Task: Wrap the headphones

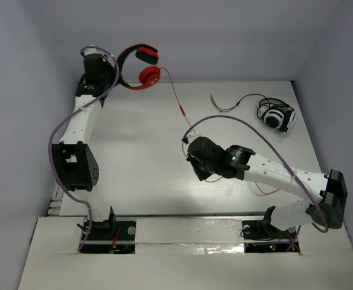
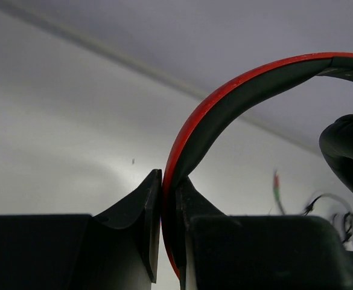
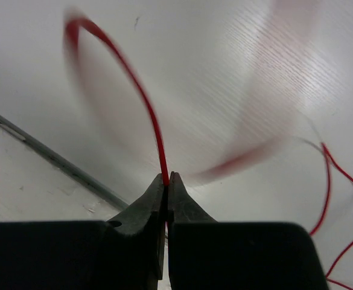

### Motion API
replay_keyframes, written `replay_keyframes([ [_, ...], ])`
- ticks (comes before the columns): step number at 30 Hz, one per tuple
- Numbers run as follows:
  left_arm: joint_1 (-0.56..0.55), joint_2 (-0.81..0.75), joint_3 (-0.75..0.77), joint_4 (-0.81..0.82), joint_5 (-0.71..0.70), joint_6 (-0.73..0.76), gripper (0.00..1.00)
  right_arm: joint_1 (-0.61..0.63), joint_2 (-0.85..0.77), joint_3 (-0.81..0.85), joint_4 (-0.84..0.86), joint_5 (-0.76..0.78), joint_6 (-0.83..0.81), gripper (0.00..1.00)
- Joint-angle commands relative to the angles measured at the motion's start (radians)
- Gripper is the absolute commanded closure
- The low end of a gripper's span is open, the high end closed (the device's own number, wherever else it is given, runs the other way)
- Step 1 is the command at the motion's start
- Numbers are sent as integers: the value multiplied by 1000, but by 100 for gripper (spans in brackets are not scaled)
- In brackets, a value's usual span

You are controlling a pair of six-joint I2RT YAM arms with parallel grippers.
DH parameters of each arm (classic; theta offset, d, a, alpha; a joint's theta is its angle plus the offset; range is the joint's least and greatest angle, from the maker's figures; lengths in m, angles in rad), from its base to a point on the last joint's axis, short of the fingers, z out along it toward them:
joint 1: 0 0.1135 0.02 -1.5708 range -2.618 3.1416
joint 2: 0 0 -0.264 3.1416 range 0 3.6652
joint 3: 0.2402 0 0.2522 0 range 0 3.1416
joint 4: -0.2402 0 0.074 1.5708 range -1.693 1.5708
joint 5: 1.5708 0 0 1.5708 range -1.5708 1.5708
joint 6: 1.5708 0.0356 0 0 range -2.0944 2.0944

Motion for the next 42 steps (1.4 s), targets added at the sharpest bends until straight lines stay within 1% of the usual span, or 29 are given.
replay_keyframes([
  [1, 99, 42, 147, 38, 199, -102, 100, 6, -67, -25, 93, -35, 59, 100],
  [2, 140, 69, 173, 35, 229, -122, 100, 6, -84, -41, 95, -27, 68, 100],
  [6, 211, 120, 220, 7, 250, -140, 100, 6, -139, -133, 134, -41, 117, 100],
  [10, 234, 142, 208, 22, 268, -171, 100, 6, -142, -193, 157, -15, 158, 100],
  [11, 234, 151, 207, 25, 283, -177, 100, 6, -141, -196, 158, 4, 163, 100],
  [12, 244, 155, 207, 24, 283, -180, 100, 6, -133, -193, 151, 60, 183, 100],
  [14, 244, 151, 200, 30, 283, -188, 100, 6, -127, -184, 138, 91, 197, 100],
  [18, 254, 120, 178, 50, 288, -218, 100, 6, -98, -201, 194, 48, 198, 100],
  [19, 254, 108, 162, 62, 290, -226, 100, 6, -55, -191, 202, 57, 197, 100],
  [20, 244, 75, 113, 94, 285, -241, 100, 6, -35, -184, 216, 61, 191, 100],
  [22, 216, 47, 66, 113, 271, -243, 100, 6, 17, -149, 248, 94, 160, 100],
  [23, 190, 16, 15, 125, 244, -235, 100, 6, 87, -123, 250, 105, 152, 100],
  [25, 164, -13, -43, 147, 224, -232, 100, 6, 160, -41, 272, 117, 109, 100],
  [26, 153, -28, -103, 174, 208, -234, 100, 6, 197, -11, 274, 114, 96, 100],
  [27, 127, -56, -132, 191, 201, -237, 100, 6, 265, 20, 273, 113, 73, 100],
  [28, 113, -65, -155, 202, 191, -235, 100, 6, 290, 75, 279, 111, 60, 100],
  [30, 86, -101, -212, 213, 152, -223, 100, 6, 347, 118, 283, 102, 28, 100],
  [34, -11, -162, -304, 236, 55, -189, 100, 6, 398, 201, 260, 100, -12, 100],
  [37, -57, -206, -370, 262, -19, -156, 100, 6, 422, 247, 225, 114, -44, 100],
  [38, -93, -213, -391, 268, -66, -140, 100, 6, 421, 257, 219, 113, -50, 100],
  [40, -132, -214, -410, 277, -77, -111, 100, -3, 403, 264, 230, 94, -88, 100],
  [41, -167, -211, -437, 301, -62, -91, 100, -3, 378, 269, 230, 81, -101, 100],
  [42, -180, -211, -456, 315, -50, -85, 100, -21, 367, 289, 225, 61, -131, 100],
])
